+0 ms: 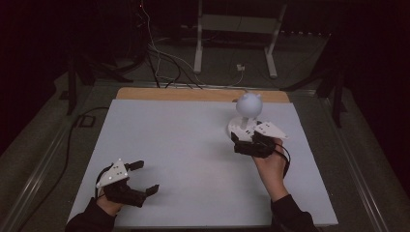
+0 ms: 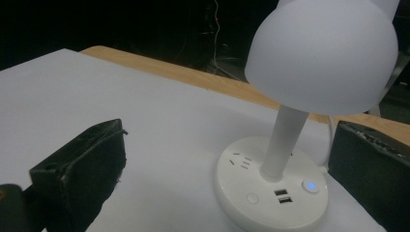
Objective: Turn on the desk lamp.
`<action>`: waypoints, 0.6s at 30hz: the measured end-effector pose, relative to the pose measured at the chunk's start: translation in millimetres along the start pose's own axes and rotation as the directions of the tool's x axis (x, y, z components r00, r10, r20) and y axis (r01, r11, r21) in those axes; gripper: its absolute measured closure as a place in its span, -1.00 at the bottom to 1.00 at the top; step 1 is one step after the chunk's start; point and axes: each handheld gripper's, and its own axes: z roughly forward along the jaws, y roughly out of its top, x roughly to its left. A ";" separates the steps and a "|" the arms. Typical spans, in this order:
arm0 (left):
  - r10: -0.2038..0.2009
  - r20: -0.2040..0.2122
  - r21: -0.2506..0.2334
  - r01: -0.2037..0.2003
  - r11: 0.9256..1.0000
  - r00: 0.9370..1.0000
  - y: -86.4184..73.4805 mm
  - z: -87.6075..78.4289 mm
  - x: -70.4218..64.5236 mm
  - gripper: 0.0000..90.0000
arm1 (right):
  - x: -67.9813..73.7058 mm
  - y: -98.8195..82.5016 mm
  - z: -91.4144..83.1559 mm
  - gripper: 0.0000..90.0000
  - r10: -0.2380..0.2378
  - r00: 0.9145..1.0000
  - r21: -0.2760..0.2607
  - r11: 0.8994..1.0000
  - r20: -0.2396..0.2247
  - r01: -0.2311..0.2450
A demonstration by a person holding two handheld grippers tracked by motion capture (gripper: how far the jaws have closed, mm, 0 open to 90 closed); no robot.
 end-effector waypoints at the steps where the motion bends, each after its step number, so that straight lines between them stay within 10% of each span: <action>1: -0.001 0.002 -0.002 0.001 1.000 1.000 0.1 -0.1 0.0 -1.00 | 0.2 -0.4 1.6 -1.00 -0.001 1.000 0.000 1.000 0.008 0.001; 18: -0.001 0.001 -0.002 0.001 1.000 1.000 0.3 -0.3 0.3 -1.00 | -1.2 -16.3 27.7 -1.00 0.066 0.988 0.025 0.997 0.140 -0.070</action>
